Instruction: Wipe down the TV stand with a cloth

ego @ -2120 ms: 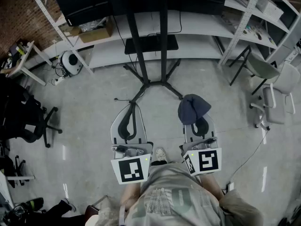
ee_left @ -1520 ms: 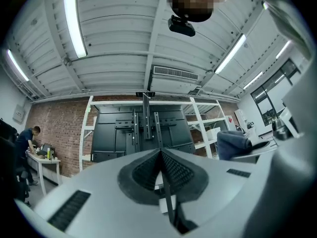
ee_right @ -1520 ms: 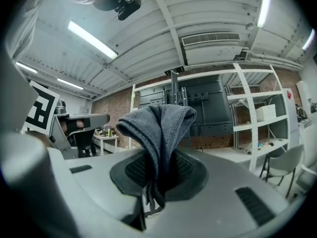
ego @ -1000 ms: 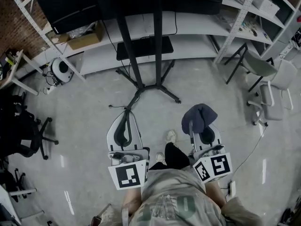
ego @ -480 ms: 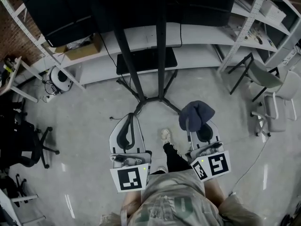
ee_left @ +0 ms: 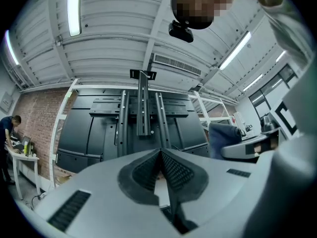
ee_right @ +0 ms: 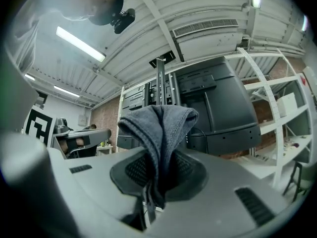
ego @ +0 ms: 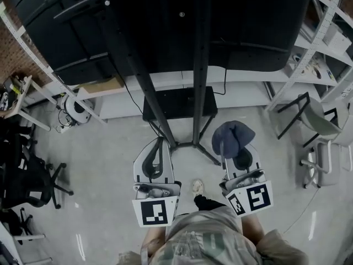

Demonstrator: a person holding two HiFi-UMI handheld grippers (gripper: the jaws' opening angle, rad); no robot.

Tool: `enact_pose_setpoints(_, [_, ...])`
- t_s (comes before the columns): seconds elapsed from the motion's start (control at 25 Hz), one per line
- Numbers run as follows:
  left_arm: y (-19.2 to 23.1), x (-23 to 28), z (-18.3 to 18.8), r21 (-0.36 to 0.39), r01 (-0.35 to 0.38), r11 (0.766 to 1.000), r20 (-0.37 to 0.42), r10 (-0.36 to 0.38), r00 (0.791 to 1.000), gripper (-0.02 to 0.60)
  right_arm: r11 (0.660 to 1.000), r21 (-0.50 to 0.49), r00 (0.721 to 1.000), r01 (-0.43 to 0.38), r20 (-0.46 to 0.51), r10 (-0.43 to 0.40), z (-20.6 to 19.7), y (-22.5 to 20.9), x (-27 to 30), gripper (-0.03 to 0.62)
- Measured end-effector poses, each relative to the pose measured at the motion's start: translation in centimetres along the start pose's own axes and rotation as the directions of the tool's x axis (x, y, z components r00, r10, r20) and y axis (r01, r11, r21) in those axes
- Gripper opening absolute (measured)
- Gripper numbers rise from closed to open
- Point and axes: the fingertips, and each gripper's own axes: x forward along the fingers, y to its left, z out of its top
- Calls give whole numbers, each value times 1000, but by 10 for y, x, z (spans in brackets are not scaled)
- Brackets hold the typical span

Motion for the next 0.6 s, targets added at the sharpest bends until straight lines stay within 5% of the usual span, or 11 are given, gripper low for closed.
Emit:
enact_pose_setpoints(0.32, [28,75,-17,-11,-36,999,-20,36,999,14,998,-34,999,-46,-11,45,-9,-19,81,57])
enact_pose_setpoints(0.6, [40,109,2,12,15,1000,68,-16,998,14,999,-41,1000,-18,14,19,1,-13,103,57])
